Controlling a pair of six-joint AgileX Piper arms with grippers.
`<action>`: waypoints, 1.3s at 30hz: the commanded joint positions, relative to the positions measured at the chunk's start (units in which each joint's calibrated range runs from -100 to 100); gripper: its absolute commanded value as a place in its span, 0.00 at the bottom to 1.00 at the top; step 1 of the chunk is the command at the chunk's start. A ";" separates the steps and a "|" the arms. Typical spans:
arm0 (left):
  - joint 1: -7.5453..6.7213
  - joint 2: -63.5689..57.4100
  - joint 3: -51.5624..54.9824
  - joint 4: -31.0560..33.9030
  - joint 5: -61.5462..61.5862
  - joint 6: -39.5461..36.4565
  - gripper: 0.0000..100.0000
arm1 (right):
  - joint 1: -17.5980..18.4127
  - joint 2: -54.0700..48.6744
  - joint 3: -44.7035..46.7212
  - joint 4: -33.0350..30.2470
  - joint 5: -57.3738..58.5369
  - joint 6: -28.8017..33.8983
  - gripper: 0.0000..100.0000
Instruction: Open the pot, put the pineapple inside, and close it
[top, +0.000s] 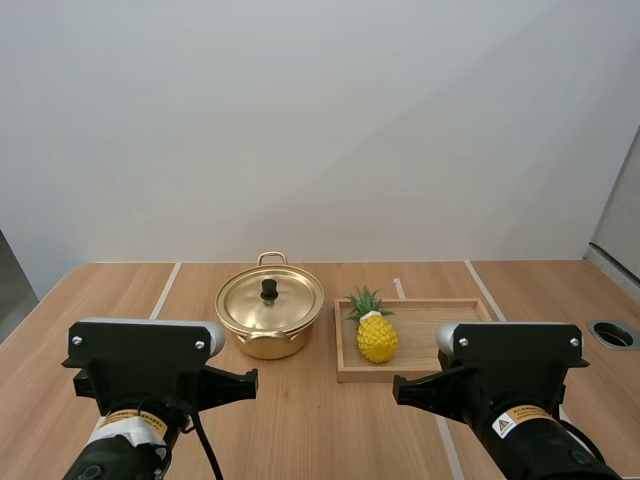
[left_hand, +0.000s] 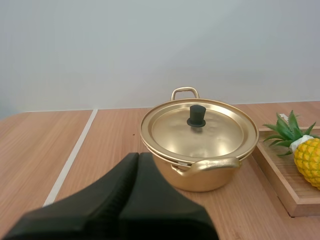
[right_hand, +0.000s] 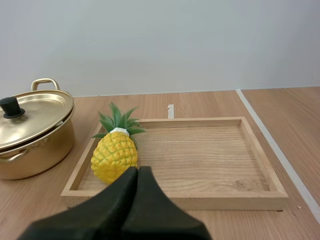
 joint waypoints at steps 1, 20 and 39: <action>-0.23 -0.32 0.00 -0.49 -1.30 -0.66 0.00 | 0.12 -0.40 0.00 -1.34 -1.58 0.05 0.00; -0.23 -0.32 0.00 0.00 -1.29 -2.13 0.24 | 0.12 -0.40 0.00 -2.44 -2.26 0.05 0.00; -0.16 -0.32 0.00 0.00 -1.29 -2.13 1.00 | 0.12 -0.40 0.00 -2.59 -2.26 0.05 0.42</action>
